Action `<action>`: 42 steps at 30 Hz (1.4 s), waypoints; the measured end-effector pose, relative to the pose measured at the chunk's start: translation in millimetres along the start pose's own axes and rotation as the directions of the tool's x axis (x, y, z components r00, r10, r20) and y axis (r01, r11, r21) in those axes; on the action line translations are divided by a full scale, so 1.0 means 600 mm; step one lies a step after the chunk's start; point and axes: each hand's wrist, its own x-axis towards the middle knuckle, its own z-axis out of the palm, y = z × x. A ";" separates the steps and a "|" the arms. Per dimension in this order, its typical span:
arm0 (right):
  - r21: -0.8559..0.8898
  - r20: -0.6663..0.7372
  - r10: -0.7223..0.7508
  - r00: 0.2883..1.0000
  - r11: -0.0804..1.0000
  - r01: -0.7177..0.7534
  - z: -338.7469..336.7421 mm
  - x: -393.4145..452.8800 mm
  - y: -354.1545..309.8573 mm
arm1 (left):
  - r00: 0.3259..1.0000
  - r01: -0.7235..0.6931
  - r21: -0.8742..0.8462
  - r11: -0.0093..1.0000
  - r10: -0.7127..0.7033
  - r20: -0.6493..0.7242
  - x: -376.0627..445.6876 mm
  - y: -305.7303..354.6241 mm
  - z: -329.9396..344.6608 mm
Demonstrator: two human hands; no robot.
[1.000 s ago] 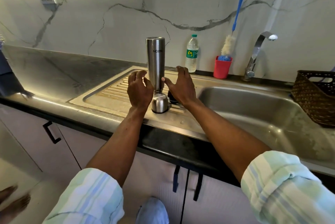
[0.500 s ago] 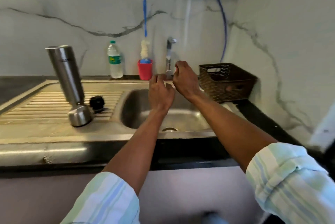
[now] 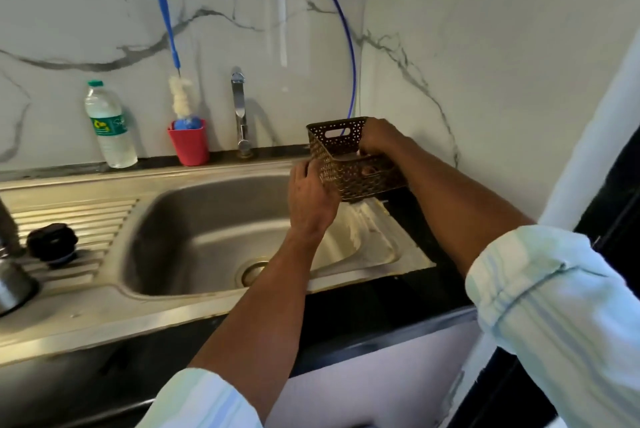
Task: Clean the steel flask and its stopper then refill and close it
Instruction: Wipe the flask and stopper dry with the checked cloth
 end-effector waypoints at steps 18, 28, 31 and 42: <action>-0.109 0.376 0.171 0.911 0.984 -0.140 0.023 0.016 -0.039 | 0.995 0.100 0.000 0.995 -0.100 0.029 0.004 -0.007 0.004; -0.073 0.176 0.053 0.983 0.997 -0.041 0.042 0.041 -0.027 | 0.991 0.130 -0.008 0.991 -0.130 0.018 0.007 -0.013 0.004; 0.186 -0.057 0.069 0.996 0.981 -0.058 0.037 0.039 -0.018 | 0.990 0.140 -0.011 0.990 -0.140 0.014 0.007 -0.011 0.002; 0.970 0.152 0.059 0.987 -0.201 -0.138 -0.040 0.002 -0.003 | 0.975 0.172 -0.104 0.980 -0.184 -0.122 0.015 -0.013 -0.006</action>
